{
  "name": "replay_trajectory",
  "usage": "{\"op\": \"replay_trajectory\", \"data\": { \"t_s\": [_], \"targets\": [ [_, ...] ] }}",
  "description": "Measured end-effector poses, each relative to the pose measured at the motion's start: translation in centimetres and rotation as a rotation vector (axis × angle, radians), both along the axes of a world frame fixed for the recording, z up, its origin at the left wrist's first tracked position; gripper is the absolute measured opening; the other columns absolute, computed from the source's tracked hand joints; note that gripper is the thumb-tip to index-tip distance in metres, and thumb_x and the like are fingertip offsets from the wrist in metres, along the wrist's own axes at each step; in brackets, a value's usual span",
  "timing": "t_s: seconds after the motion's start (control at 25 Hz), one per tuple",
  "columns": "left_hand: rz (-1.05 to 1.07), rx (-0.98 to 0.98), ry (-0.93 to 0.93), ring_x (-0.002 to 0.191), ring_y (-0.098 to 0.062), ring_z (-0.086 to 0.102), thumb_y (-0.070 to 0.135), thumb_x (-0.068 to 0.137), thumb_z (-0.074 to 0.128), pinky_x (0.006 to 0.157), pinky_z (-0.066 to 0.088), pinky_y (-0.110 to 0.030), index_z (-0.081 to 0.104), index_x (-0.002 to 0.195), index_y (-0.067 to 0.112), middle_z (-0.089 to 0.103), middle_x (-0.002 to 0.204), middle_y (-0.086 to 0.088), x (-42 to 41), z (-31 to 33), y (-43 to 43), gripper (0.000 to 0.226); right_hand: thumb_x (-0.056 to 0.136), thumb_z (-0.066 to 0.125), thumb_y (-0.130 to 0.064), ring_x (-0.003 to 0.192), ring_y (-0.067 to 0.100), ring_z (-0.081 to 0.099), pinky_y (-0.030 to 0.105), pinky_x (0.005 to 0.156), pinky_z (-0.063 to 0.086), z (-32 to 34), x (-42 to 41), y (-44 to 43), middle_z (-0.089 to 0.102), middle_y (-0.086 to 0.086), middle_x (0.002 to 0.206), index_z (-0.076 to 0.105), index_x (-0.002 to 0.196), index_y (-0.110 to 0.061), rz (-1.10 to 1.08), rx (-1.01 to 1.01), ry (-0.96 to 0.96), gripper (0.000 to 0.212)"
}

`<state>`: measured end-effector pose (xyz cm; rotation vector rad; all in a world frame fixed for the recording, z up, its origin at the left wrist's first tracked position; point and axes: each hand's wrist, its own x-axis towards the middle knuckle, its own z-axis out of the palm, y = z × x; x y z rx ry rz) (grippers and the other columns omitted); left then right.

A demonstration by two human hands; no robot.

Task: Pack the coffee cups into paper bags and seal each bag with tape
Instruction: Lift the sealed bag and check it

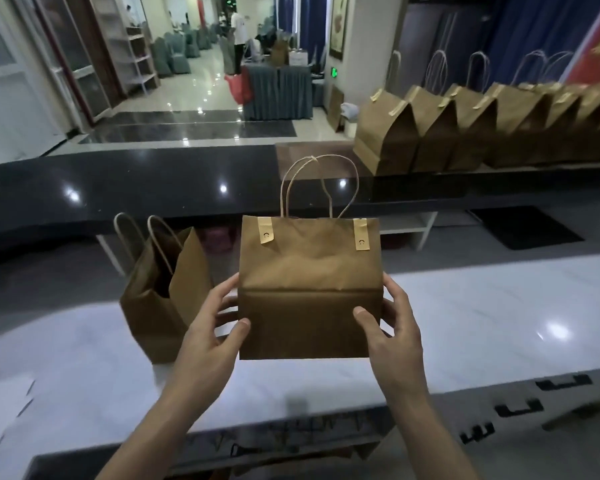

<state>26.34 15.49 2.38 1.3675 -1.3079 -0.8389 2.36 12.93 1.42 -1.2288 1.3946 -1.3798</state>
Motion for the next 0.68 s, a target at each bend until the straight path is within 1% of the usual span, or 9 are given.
{"op": "replay_trajectory", "data": {
  "t_s": [0.08, 0.2, 0.28, 0.36, 0.44, 0.48, 0.52, 0.6, 0.68],
  "targets": [
    [-0.027, -0.017, -0.001, 0.116, -0.003, 0.058, -0.001, 0.097, 0.057, 0.084, 0.054, -0.017, 0.051, 0.137, 0.048, 0.063, 0.117, 0.019, 0.3, 0.5, -3.1, 0.063, 0.097, 0.066, -0.022, 0.113, -0.009, 0.056, 0.012, 0.079, 0.052, 0.6, 0.2, -2.6, 0.061, -0.019, 0.127, 0.05, 0.136, -0.051, -0.019, -0.021, -0.018, 0.051],
    [-0.057, -0.051, -0.005, 0.118, -0.007, 0.059, -0.001, 0.097, 0.058, 0.09, 0.055, -0.028, 0.051, 0.136, 0.05, 0.064, 0.118, 0.016, 0.8, 1.4, -7.3, 0.065, 0.097, 0.067, -0.021, 0.118, -0.004, 0.055, 0.026, 0.094, 0.053, 1.6, 0.6, -6.0, 0.06, -0.024, 0.128, 0.05, 0.138, -0.048, -0.075, -0.077, -0.011, 0.052],
    [-0.071, -0.057, -0.034, 0.118, -0.004, 0.058, 0.001, 0.096, 0.059, 0.096, 0.053, -0.034, 0.05, 0.136, 0.051, 0.065, 0.118, 0.017, 0.9, 1.7, -10.1, 0.065, 0.097, 0.067, -0.021, 0.118, -0.004, 0.056, 0.025, 0.094, 0.052, 1.9, 0.6, -7.8, 0.06, -0.025, 0.128, 0.049, 0.139, -0.047, -0.094, -0.093, -0.005, 0.053],
    [-0.1, -0.071, -0.047, 0.119, -0.003, 0.058, 0.002, 0.096, 0.059, 0.098, 0.052, -0.036, 0.049, 0.137, 0.051, 0.064, 0.119, 0.018, 0.6, 2.2, -12.3, 0.064, 0.096, 0.067, -0.018, 0.117, -0.004, 0.057, 0.018, 0.09, 0.05, 2.1, 0.2, -9.3, 0.062, -0.022, 0.127, 0.051, 0.139, -0.045, -0.128, -0.111, -0.003, 0.053],
    [-0.128, -0.101, -0.046, 0.118, -0.003, 0.058, -0.001, 0.096, 0.059, 0.097, 0.05, -0.027, 0.05, 0.137, 0.048, 0.065, 0.117, 0.018, -0.1, 2.7, -14.2, 0.065, 0.095, 0.068, -0.014, 0.114, -0.005, 0.058, 0.01, 0.083, 0.048, 2.5, -0.3, -10.7, 0.065, -0.018, 0.124, 0.053, 0.136, -0.04, -0.161, -0.13, -0.006, 0.051],
    [-0.132, -0.116, -0.044, 0.117, -0.002, 0.059, -0.002, 0.096, 0.058, 0.094, 0.05, -0.021, 0.05, 0.138, 0.045, 0.066, 0.116, 0.016, -0.6, 3.1, -15.1, 0.064, 0.095, 0.068, -0.013, 0.112, -0.005, 0.059, 0.007, 0.082, 0.048, 2.9, -0.6, -11.5, 0.065, -0.016, 0.124, 0.054, 0.136, -0.038, -0.169, -0.142, -0.01, 0.05],
    [-0.137, -0.128, -0.041, 0.115, -0.002, 0.06, -0.003, 0.096, 0.058, 0.091, 0.049, -0.015, 0.05, 0.139, 0.042, 0.067, 0.116, 0.014, -1.0, 3.5, -16.2, 0.063, 0.095, 0.068, -0.013, 0.112, -0.004, 0.059, 0.008, 0.083, 0.049, 3.2, -1.0, -12.4, 0.065, -0.014, 0.124, 0.054, 0.136, -0.037, -0.176, -0.158, -0.018, 0.05],
    [-0.138, -0.142, -0.035, 0.11, -0.002, 0.062, -0.004, 0.096, 0.058, 0.087, 0.049, -0.011, 0.05, 0.14, 0.039, 0.067, 0.116, 0.01, -1.9, 4.3, -18.3, 0.062, 0.094, 0.069, -0.012, 0.117, 0.002, 0.059, 0.019, 0.092, 0.052, 3.7, -1.9, -14.3, 0.064, -0.013, 0.126, 0.054, 0.136, -0.037, -0.185, -0.19, -0.027, 0.05],
    [-0.142, -0.158, -0.028, 0.108, -0.005, 0.064, -0.003, 0.096, 0.058, 0.087, 0.051, -0.014, 0.051, 0.139, 0.041, 0.067, 0.116, 0.008, -2.8, 5.1, -20.5, 0.062, 0.094, 0.069, -0.012, 0.121, 0.008, 0.058, 0.029, 0.097, 0.053, 4.2, -2.8, -16.2, 0.062, -0.011, 0.128, 0.054, 0.135, -0.04, -0.188, -0.218, -0.045, 0.052]
  ]
}}
